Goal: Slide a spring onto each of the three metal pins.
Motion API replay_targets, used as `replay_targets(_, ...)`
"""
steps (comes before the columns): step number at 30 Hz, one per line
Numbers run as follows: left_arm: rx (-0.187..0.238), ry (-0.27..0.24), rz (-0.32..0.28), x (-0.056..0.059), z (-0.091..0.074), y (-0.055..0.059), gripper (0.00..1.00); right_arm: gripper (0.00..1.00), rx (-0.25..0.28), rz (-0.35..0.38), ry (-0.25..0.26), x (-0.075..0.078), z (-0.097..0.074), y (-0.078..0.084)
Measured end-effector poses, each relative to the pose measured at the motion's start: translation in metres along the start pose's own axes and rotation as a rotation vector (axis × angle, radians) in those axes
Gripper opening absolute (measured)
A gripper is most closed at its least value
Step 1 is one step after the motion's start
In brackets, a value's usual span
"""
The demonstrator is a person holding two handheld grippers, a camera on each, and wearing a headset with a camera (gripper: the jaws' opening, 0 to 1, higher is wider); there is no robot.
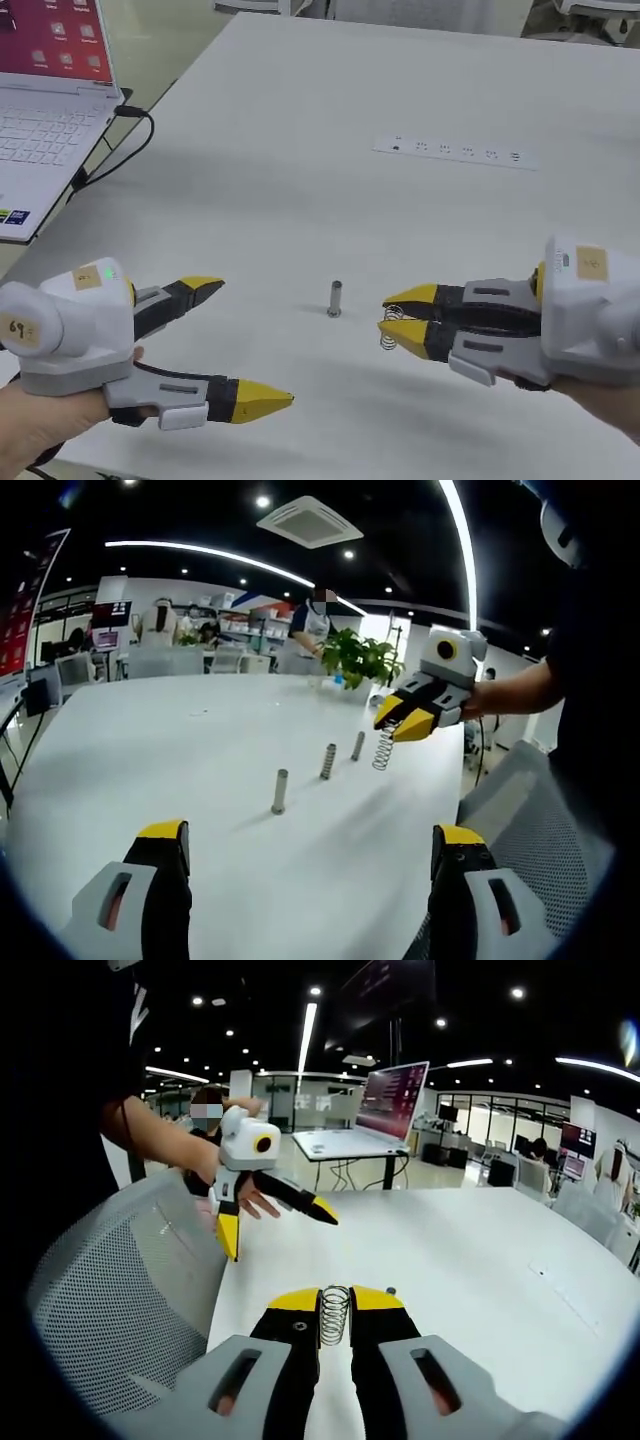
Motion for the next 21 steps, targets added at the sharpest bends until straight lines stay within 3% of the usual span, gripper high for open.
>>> replay_targets(21, -0.005, -0.004, -0.011, 0.001, -0.004, 0.001, 0.97, 0.08, -0.002, -0.001, -0.005, 0.017, 0.021, -0.008)
Point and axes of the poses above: the centre of the closed fingertips' face, and the gripper's own axes: z roughly forward along the fingers, x roughly to its right, y roughly out of its underside, the point moved 10 cm from there along -z, roughly backward along the fingers, and after that the axes turned 8 degrees about z, right-handed, at the moved point
